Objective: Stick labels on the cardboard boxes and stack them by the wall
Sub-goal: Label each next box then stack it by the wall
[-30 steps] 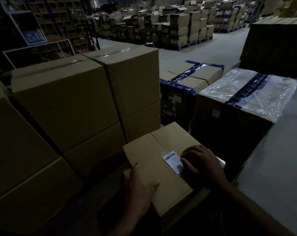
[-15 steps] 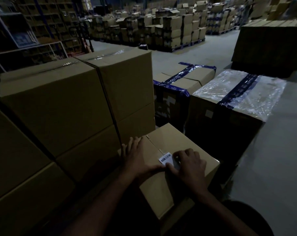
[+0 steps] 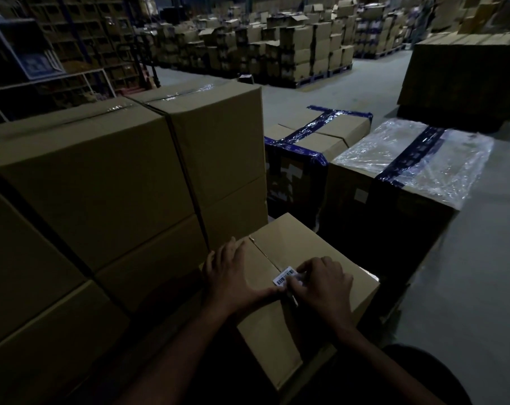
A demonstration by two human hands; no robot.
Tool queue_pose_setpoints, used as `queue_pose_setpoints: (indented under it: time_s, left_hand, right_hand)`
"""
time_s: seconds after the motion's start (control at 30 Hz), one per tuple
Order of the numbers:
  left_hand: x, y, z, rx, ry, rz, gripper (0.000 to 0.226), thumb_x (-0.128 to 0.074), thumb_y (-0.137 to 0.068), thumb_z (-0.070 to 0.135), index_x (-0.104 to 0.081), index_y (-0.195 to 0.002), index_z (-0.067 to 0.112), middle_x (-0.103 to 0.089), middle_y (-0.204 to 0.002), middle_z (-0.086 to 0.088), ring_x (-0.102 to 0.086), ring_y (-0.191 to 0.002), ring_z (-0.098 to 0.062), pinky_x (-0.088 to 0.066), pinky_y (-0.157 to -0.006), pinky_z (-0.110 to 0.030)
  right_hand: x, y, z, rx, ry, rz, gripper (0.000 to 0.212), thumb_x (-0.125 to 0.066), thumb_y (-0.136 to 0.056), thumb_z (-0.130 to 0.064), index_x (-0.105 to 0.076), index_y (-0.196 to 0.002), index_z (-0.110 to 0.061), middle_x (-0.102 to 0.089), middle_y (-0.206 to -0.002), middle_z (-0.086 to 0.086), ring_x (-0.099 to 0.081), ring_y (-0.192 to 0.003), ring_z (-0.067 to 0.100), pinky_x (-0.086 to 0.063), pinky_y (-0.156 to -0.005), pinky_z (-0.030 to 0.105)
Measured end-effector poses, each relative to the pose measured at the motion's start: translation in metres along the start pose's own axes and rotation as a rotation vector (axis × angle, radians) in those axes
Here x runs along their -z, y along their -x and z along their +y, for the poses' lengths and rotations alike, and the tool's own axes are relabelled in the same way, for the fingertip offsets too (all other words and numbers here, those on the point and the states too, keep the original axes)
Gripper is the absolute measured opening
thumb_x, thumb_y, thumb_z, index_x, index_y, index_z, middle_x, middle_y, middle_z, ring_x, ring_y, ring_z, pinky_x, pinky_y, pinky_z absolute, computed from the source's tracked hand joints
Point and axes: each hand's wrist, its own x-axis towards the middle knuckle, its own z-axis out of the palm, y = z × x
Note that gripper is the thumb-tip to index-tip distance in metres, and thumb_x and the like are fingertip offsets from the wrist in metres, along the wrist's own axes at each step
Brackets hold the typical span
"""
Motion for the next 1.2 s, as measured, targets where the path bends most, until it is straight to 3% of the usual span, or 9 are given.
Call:
queue_pose_setpoints:
  time_s: [0.17,0.67,0.73,0.9,1.03,1.1,1.2]
  left_hand:
    - [-0.001,0.007,-0.003,0.027,-0.022,0.024,0.135,-0.033,-0.043,0.107,-0.015,-0.154,0.032,-0.013,-0.164,0.0,-0.012,-0.149,-0.019,-0.005,-0.122,-0.045]
    - [-0.001,0.014,-0.003,0.063,-0.027,0.038,0.133,-0.036,-0.047,0.106,-0.019,-0.155,0.029,-0.011,-0.165,0.0,-0.009,-0.15,-0.018,-0.001,-0.121,-0.043]
    - [0.001,0.015,-0.003,0.065,-0.024,0.031,0.137,-0.033,-0.045,0.108,-0.018,-0.155,0.028,-0.01,-0.165,0.0,-0.008,-0.15,-0.017,0.0,-0.122,-0.043]
    - [0.003,0.019,-0.002,0.093,-0.025,0.025,0.142,-0.029,-0.041,0.11,-0.015,-0.156,0.028,-0.009,-0.166,0.0,-0.007,-0.151,-0.018,-0.001,-0.122,-0.044]
    - [0.002,0.029,-0.005,0.143,-0.024,0.077,0.138,-0.024,-0.043,0.11,-0.022,-0.154,0.028,-0.016,-0.164,0.0,-0.013,-0.149,-0.02,-0.008,-0.121,-0.045]
    - [0.004,0.038,-0.005,0.187,-0.051,0.092,0.132,-0.023,-0.047,0.109,-0.027,-0.151,0.028,-0.022,-0.161,0.0,-0.019,-0.146,-0.021,-0.014,-0.119,-0.046]
    - [0.012,0.05,-0.01,0.284,-0.105,0.094,0.123,-0.019,-0.048,0.107,-0.035,-0.143,0.03,-0.036,-0.148,-0.002,-0.033,-0.134,-0.024,-0.026,-0.109,-0.046]
  right_hand:
    - [-0.003,0.002,-0.005,0.033,0.05,-0.025,0.029,-0.055,-0.084,-0.049,-0.058,-0.107,-0.032,-0.051,-0.108,-0.008,-0.04,-0.103,0.012,-0.016,-0.078,0.029]
    - [0.0,0.0,-0.005,0.041,-0.037,-0.06,0.02,-0.061,-0.082,-0.045,-0.055,-0.098,-0.034,-0.041,-0.096,-0.013,-0.033,-0.095,0.007,-0.012,-0.075,0.028]
    - [-0.001,-0.001,-0.002,0.034,-0.11,-0.037,0.016,-0.063,-0.081,-0.042,-0.053,-0.093,-0.035,-0.043,-0.093,-0.014,-0.041,-0.097,0.009,-0.015,-0.078,0.028]
    - [-0.003,0.02,0.004,0.015,-0.015,0.004,0.048,-0.066,-0.079,-0.048,-0.054,-0.12,-0.026,-0.048,-0.114,-0.004,-0.04,-0.109,0.016,-0.022,-0.084,0.029]
    - [-0.014,0.047,0.0,-0.011,-0.001,0.128,0.05,-0.055,-0.072,-0.053,-0.059,-0.111,-0.022,-0.055,-0.104,0.0,-0.048,-0.099,0.022,-0.033,-0.081,0.036]
    - [-0.016,0.05,-0.004,-0.005,-0.016,0.126,0.054,-0.044,-0.07,-0.056,-0.058,-0.111,-0.024,-0.055,-0.104,-0.002,-0.048,-0.101,0.022,-0.03,-0.083,0.036]
    - [-0.012,0.037,0.001,0.083,-0.068,0.109,0.051,-0.044,-0.07,-0.055,-0.06,-0.109,-0.027,-0.055,-0.102,-0.007,-0.048,-0.1,0.018,-0.023,-0.078,0.029]
